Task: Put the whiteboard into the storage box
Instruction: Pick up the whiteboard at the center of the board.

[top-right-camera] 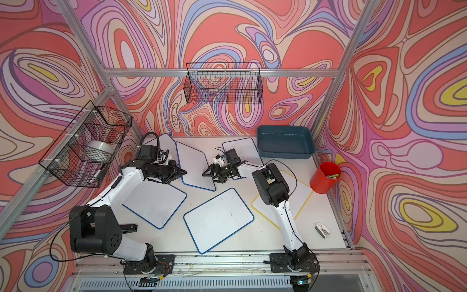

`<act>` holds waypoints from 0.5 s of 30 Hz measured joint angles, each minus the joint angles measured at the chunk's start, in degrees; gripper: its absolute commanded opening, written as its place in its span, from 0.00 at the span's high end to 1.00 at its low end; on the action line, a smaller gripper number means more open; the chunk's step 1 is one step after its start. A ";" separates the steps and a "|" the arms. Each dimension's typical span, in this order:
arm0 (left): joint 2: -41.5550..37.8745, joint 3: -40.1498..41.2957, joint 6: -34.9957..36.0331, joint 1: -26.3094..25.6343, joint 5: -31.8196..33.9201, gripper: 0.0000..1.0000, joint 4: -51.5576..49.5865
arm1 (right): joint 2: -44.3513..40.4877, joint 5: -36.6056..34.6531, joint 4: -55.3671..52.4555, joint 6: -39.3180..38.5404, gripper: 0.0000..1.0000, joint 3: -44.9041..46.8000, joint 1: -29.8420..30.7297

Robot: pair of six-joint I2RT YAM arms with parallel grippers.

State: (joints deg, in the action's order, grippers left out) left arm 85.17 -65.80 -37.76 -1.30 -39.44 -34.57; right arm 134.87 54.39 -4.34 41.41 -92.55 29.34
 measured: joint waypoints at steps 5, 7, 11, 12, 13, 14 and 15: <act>-2.19 0.39 0.13 2.43 -0.92 1.00 -0.02 | -1.01 -0.61 -0.42 -0.20 0.17 1.18 0.04; -3.15 0.90 0.20 3.72 -1.99 1.00 0.09 | -2.19 -1.49 -0.90 -0.22 0.17 2.43 0.04; -5.79 4.11 -0.48 6.88 -5.88 1.00 2.23 | -3.91 -3.19 -3.56 -0.31 0.17 2.95 -0.15; -6.27 4.83 -0.83 7.48 -6.91 1.00 2.93 | -4.37 -3.39 -4.17 -0.33 0.17 2.95 -0.31; -6.51 5.31 -1.18 8.00 -8.11 1.00 3.52 | -4.98 -3.45 -4.74 -0.33 0.17 2.95 -0.50; -6.56 5.46 -1.51 8.37 -9.33 1.00 4.11 | -5.73 -3.52 -5.31 -0.31 0.17 2.95 -0.85; -6.58 5.49 -1.51 8.52 -10.40 1.00 4.70 | -6.45 -3.52 -5.68 -0.31 0.17 2.95 -1.14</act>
State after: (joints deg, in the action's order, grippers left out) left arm 78.59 -60.31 -39.27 7.22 -49.84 -29.87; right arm 128.42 50.87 -10.02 41.10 -89.60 28.21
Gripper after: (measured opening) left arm 0.048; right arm 0.833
